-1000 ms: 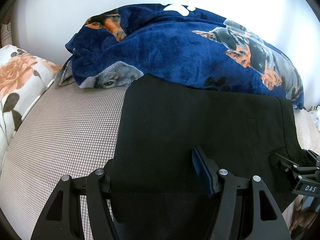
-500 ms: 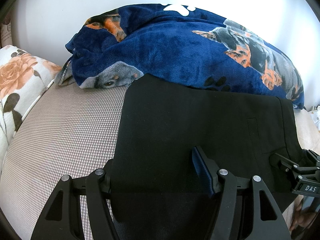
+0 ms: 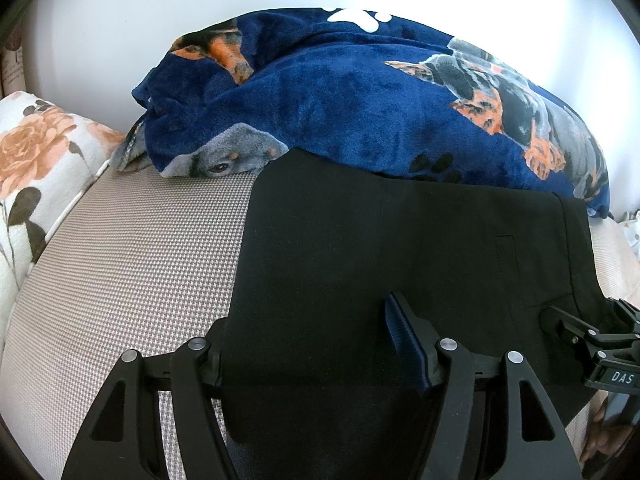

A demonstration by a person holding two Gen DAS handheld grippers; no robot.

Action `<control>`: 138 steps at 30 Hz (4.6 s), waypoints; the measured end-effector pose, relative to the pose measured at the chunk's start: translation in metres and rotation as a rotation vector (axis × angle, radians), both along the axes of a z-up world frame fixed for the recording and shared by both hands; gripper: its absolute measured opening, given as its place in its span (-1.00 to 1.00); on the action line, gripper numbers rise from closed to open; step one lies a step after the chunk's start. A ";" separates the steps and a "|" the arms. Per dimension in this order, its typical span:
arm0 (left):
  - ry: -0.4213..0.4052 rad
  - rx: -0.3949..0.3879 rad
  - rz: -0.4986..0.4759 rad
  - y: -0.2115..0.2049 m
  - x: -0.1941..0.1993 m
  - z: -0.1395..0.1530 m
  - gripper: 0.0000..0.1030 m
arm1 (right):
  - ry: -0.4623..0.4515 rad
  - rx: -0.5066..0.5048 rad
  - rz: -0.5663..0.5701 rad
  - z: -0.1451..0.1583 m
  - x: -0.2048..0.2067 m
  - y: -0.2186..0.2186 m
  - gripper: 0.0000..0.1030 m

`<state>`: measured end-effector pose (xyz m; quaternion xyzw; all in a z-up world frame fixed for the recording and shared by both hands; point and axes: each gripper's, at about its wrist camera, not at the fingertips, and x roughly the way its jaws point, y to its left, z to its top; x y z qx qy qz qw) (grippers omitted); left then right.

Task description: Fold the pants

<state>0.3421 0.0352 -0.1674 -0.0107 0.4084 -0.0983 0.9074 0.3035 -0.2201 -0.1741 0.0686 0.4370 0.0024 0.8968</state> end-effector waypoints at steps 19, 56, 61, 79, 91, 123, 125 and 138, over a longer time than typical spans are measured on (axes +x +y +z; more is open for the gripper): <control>-0.003 0.009 0.000 0.000 0.002 0.000 0.31 | 0.000 -0.002 0.000 0.000 0.000 0.001 0.99; -0.004 0.021 0.001 0.001 0.005 0.001 0.34 | 0.001 -0.005 -0.002 0.000 0.003 0.000 0.99; -0.005 0.026 0.002 0.004 0.007 0.001 0.36 | 0.001 -0.006 -0.003 0.000 0.003 0.000 0.99; -0.016 0.117 0.059 -0.002 0.008 0.003 0.79 | -0.002 0.017 -0.011 0.001 -0.004 -0.008 0.99; -0.102 0.190 0.089 -0.005 -0.018 0.013 0.82 | -0.096 -0.028 0.040 0.025 -0.071 0.006 0.99; -0.436 0.160 0.165 -0.012 -0.259 0.190 1.00 | -0.313 -0.035 0.146 0.139 -0.236 0.044 1.00; -0.414 0.114 0.141 -0.009 -0.265 0.203 1.00 | -0.331 -0.033 0.148 0.147 -0.244 0.045 1.00; -0.473 0.087 0.136 -0.005 -0.308 0.250 1.00 | -0.381 -0.047 0.155 0.171 -0.272 0.042 1.00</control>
